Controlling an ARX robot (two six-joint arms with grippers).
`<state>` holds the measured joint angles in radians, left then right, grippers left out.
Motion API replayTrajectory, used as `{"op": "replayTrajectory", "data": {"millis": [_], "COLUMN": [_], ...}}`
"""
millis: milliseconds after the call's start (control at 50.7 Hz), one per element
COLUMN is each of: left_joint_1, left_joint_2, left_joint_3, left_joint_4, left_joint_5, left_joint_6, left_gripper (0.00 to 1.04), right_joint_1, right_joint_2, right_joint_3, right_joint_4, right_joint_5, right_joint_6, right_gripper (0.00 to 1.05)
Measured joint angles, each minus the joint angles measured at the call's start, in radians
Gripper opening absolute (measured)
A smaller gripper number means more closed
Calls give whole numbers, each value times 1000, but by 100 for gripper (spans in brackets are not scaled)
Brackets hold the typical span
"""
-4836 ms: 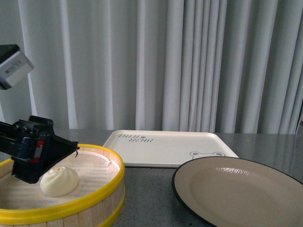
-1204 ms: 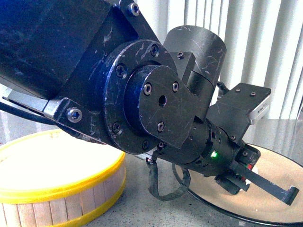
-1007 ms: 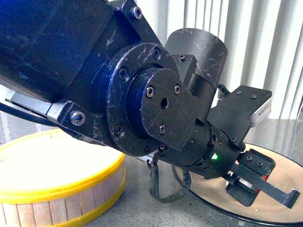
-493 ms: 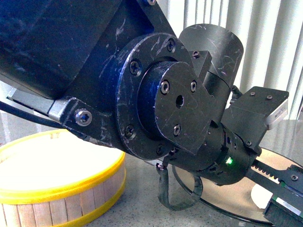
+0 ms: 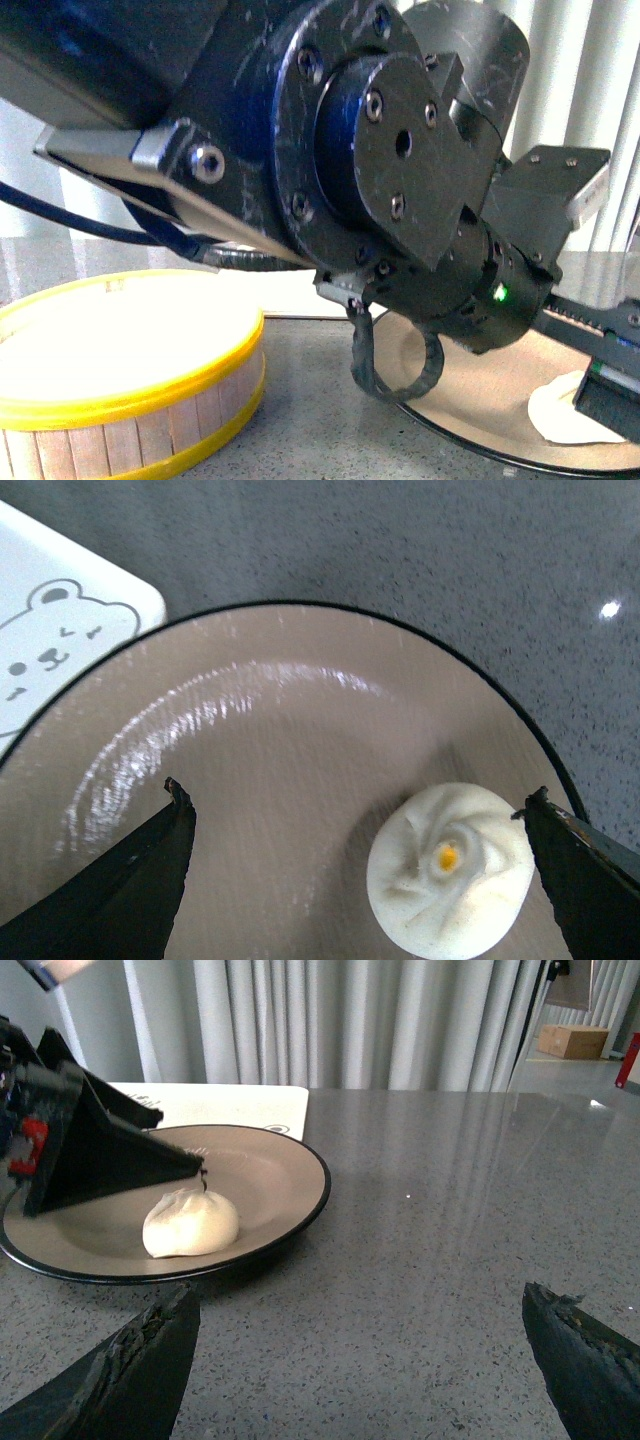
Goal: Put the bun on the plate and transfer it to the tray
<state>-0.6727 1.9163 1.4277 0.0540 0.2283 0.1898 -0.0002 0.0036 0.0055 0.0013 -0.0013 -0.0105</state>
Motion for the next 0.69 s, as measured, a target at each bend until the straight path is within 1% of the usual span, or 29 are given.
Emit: {"op": "replayTrajectory", "data": {"millis": [197, 336, 414, 474, 572, 632, 691], "left_joint_1": [112, 253, 316, 374, 484, 566, 606], "left_joint_2": [-47, -79, -85, -86, -87, -97, -100], "left_joint_3": [29, 27, 21, 21, 20, -5, -20], "left_joint_4": [2, 33, 44, 42, 15, -4, -4], "left_joint_5": [17, 12, -2, -25, -90, -161, -178], "left_joint_6": [-40, -42, -65, -97, -169, -191, -198], "left_gripper": [98, 98, 98, 98, 98, 98, 98], "right_joint_1": [0, 0, 0, 0, 0, 0, 0], "right_joint_2": [0, 0, 0, 0, 0, 0, 0], "right_joint_3": [0, 0, 0, 0, 0, 0, 0], "right_joint_4": [0, 0, 0, 0, 0, 0, 0], "right_joint_5": [0, 0, 0, 0, 0, 0, 0], "right_joint_6": [0, 0, 0, 0, 0, 0, 0], "right_gripper": [96, 96, 96, 96, 96, 96, 96]}}
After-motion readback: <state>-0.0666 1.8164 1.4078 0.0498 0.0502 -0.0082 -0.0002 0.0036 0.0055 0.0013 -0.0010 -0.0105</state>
